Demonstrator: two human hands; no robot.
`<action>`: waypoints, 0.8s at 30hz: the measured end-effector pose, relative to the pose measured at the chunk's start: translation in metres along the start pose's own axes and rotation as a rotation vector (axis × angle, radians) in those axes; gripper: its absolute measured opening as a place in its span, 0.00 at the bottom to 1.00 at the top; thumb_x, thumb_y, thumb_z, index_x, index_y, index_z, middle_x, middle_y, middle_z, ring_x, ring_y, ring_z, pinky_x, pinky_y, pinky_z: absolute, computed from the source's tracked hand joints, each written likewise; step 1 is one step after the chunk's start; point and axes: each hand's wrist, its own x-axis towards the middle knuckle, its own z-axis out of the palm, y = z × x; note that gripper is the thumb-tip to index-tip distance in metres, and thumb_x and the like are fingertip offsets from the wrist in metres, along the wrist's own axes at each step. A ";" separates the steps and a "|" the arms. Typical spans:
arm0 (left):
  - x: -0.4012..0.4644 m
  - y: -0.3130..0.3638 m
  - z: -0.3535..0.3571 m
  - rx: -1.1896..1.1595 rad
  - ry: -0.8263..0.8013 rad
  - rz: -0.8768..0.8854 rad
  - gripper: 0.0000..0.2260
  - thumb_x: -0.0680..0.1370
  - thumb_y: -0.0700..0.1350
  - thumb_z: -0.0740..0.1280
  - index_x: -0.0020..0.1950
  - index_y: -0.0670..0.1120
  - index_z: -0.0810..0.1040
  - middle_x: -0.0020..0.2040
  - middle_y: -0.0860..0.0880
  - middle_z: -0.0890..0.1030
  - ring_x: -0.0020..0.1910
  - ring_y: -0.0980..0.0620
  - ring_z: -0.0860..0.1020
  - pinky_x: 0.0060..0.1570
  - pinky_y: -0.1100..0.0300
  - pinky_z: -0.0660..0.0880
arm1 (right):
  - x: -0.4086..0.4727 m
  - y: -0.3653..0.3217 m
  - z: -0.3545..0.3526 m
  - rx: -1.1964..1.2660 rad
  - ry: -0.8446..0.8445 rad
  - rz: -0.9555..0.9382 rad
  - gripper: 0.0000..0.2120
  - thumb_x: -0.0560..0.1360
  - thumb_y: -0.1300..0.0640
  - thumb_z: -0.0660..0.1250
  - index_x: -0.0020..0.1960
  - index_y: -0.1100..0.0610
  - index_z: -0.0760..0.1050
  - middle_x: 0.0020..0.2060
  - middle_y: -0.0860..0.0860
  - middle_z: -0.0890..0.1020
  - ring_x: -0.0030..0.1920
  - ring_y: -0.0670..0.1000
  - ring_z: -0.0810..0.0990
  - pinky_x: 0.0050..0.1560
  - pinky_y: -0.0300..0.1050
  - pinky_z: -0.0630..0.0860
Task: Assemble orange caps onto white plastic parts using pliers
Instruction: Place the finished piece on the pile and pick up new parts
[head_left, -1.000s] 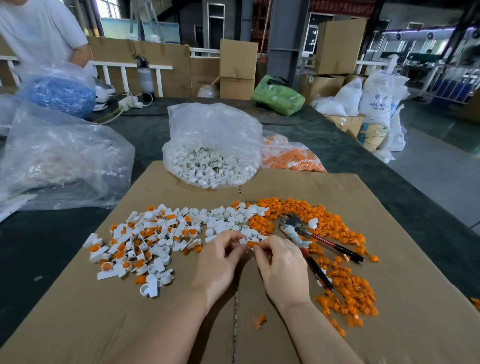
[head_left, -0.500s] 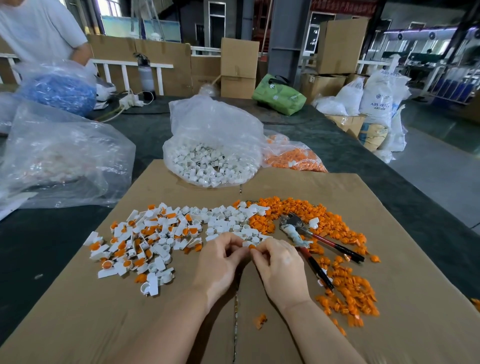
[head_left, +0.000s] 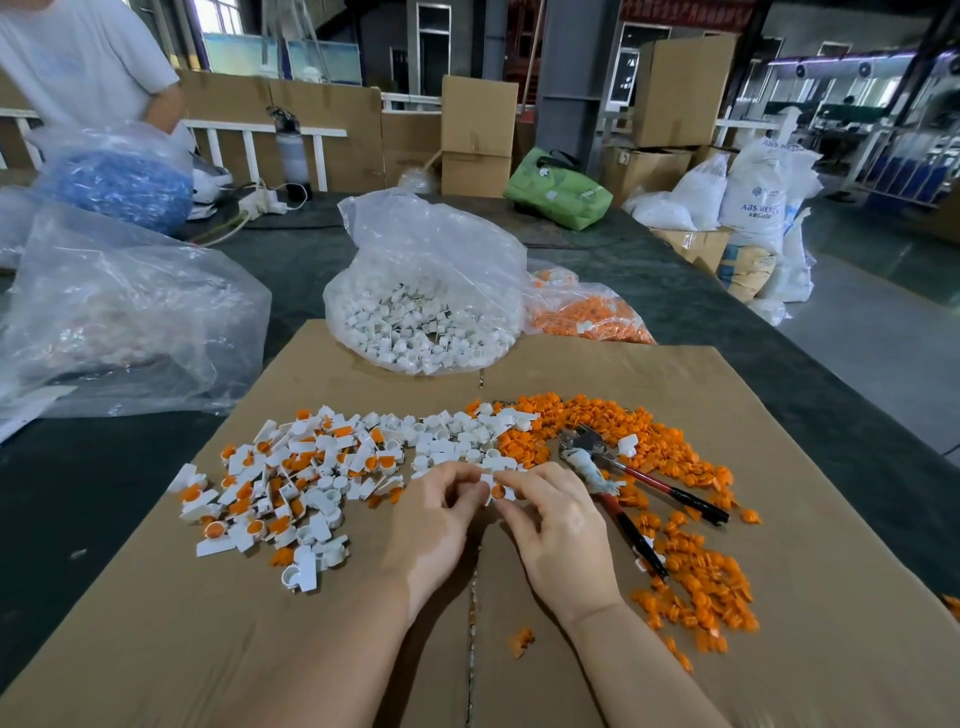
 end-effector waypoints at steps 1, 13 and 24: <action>0.000 0.000 0.000 -0.005 0.000 0.001 0.04 0.78 0.45 0.66 0.47 0.54 0.79 0.41 0.56 0.81 0.41 0.63 0.78 0.38 0.76 0.69 | 0.000 0.000 0.000 0.004 0.001 0.004 0.11 0.70 0.63 0.73 0.52 0.56 0.82 0.41 0.49 0.78 0.44 0.49 0.76 0.44 0.42 0.77; -0.001 0.001 0.001 -0.021 -0.004 -0.016 0.04 0.76 0.46 0.68 0.43 0.55 0.78 0.36 0.55 0.80 0.36 0.65 0.77 0.35 0.76 0.69 | 0.001 0.000 0.000 -0.017 -0.003 0.017 0.09 0.71 0.63 0.72 0.50 0.57 0.82 0.42 0.49 0.79 0.45 0.48 0.77 0.45 0.41 0.77; 0.000 0.004 0.000 -0.054 -0.016 -0.039 0.06 0.75 0.46 0.70 0.50 0.46 0.80 0.39 0.47 0.83 0.40 0.53 0.81 0.35 0.75 0.70 | 0.000 0.003 0.001 0.002 0.009 0.013 0.09 0.71 0.62 0.73 0.51 0.57 0.81 0.42 0.49 0.78 0.45 0.49 0.77 0.44 0.46 0.78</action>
